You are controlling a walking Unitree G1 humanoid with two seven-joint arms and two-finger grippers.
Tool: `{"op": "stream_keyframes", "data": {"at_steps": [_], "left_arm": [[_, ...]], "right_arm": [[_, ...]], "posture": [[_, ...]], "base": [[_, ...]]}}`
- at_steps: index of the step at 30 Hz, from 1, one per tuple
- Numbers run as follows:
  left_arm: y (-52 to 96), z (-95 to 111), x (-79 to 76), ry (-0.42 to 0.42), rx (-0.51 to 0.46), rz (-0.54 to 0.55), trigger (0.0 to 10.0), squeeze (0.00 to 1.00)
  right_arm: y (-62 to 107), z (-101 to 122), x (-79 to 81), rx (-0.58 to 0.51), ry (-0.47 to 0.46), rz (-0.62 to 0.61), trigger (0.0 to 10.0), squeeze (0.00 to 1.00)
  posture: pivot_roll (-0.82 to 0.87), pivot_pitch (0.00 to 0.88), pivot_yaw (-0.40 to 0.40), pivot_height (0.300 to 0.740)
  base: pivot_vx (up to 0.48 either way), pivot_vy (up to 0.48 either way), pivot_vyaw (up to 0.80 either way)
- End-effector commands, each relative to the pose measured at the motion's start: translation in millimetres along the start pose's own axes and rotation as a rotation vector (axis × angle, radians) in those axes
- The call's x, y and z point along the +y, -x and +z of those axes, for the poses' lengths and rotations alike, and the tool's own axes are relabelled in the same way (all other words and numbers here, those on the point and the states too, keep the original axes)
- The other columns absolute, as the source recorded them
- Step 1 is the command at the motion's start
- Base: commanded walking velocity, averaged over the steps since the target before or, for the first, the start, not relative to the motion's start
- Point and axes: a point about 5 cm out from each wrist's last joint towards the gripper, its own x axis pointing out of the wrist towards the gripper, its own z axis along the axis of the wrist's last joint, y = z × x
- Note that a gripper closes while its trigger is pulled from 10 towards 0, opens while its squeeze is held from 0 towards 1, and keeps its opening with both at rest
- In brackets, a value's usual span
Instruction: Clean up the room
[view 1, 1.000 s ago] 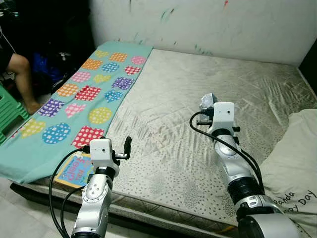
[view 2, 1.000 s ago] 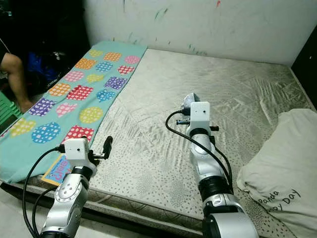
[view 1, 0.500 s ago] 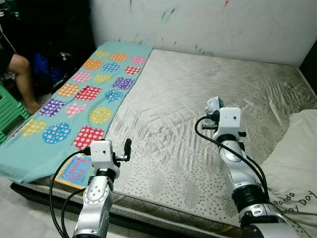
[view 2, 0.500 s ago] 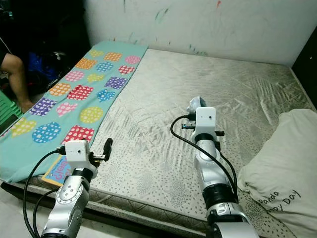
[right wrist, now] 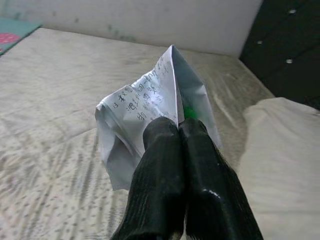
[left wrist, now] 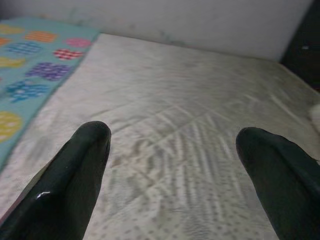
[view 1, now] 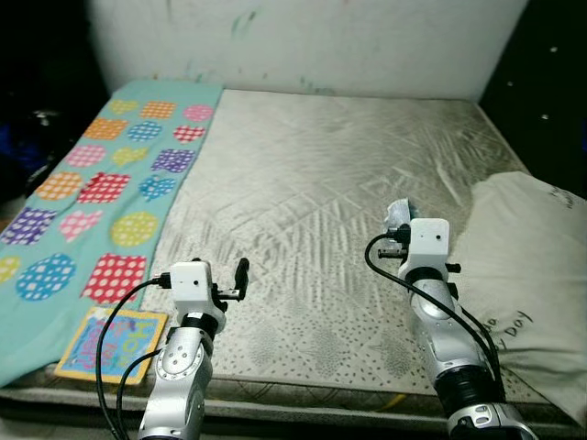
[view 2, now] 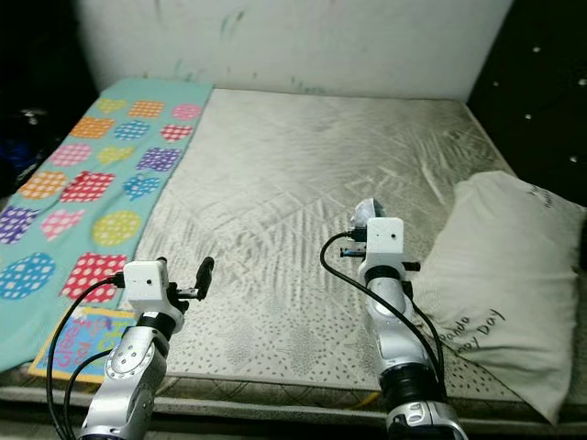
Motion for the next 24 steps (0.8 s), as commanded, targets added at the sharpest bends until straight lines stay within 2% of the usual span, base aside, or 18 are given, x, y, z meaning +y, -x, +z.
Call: {"op": "stream_keyframes", "data": {"at_steps": [1,13,20,24], "left_arm": [[0.3,2.6,-0.4,-0.001,-0.004,-0.007,10.0,0.0],[2.0,1.9,2.3,0.023,0.004,0.002,10.0,0.0],[1.1,2.6,2.2,0.023,0.005,-0.003,10.0,0.0],[1.1,2.8,2.3,0.025,0.004,-0.002,10.0,0.0]], "right_arm": [[0.3,2.5,0.9,-0.01,-0.006,0.002,10.0,0.0],[2.9,1.3,-0.1,-0.001,-0.004,0.0,10.0,0.0],[1.9,2.2,0.4,0.001,-0.007,0.0,10.0,0.0],[1.9,2.8,1.1,-0.001,-0.006,0.003,10.0,0.0]], "posture": [[-0.08,0.0,-0.007,0.74],[-0.07,0.0,-0.008,0.74],[-0.07,0.0,-0.009,0.74],[-0.07,0.0,-0.01,0.74]], "base": [[0.0,0.0,-0.47],[0.0,0.0,0.0],[0.0,0.0,-0.53],[0.0,0.0,0.0]]}}
